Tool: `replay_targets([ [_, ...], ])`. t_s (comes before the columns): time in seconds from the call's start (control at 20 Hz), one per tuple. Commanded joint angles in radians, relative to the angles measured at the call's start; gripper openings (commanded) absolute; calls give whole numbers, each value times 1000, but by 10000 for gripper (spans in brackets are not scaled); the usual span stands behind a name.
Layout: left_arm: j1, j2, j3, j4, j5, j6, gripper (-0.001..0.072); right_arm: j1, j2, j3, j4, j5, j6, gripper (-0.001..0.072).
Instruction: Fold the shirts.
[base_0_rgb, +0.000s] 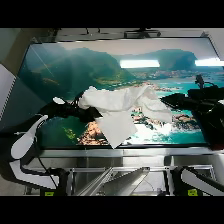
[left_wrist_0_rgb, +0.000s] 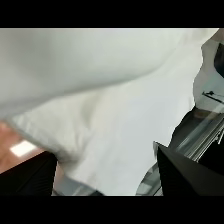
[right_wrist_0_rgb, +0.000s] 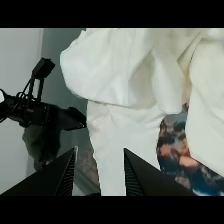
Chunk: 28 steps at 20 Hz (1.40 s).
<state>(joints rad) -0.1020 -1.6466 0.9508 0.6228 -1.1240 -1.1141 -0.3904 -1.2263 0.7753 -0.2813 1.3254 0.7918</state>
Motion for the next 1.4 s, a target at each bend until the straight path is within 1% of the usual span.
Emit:
replay_targets([
  [0.0,-45,-94,121,30,-22,-2,688,-8,47,0,-19,-1,12,342],
  [0.05,-45,-99,147,32,-60,-2,663,-21,51,0,-49,-2,36,343],
  [0.1,-43,-93,156,32,-77,-2,480,-43,52,0,-102,-3,69,343],
  [0.15,-39,-82,158,33,-87,-1,331,-72,52,0,-169,-11,103,342],
  [0.2,-29,-67,150,34,-90,0,216,-108,52,0,-257,-35,151,342],
  [0.25,-18,-48,135,33,-89,7,53,-140,52,-1,-351,-70,204,343],
  [0.3,-7,-30,117,33,-88,23,23,-163,52,-2,-433,-96,221,348],
  [0.35,5,-11,101,33,-92,24,22,-167,52,-6,-500,-117,234,451],
  [0.4,19,6,91,32,-101,25,22,-164,51,-13,-551,-130,244,574],
  [0.45,35,25,82,32,-109,25,22,-159,47,-22,-594,-145,243,594],
  [0.55,62,54,74,33,-114,26,23,-146,34,-39,-662,-182,241,594],
  [0.75,98,72,74,31,-154,33,22,-143,-40,-48,-655,-251,241,594],
  [0.85,109,72,74,32,-177,33,22,-143,-90,-48,-601,-257,207,592],
  [0.9,115,72,74,32,-183,33,22,-142,-115,-48,-560,-255,168,589],
  [0.95,120,72,74,32,-185,33,22,-135,-140,-48,-515,-256,135,570],
  [1.05,128,72,74,32,-185,33,22,-111,-187,-47,-428,-256,61,570],
  [1.1,132,72,74,32,-185,33,22,-90,-209,-47,-394,-260,39,570],
  [1.25,132,72,74,32,-186,33,22,-25,-263,-47,-387,-302,37,570],
  [1.35,132,72,74,32,-186,33,23,11,-283,-47,-386,-303,37,569],
])
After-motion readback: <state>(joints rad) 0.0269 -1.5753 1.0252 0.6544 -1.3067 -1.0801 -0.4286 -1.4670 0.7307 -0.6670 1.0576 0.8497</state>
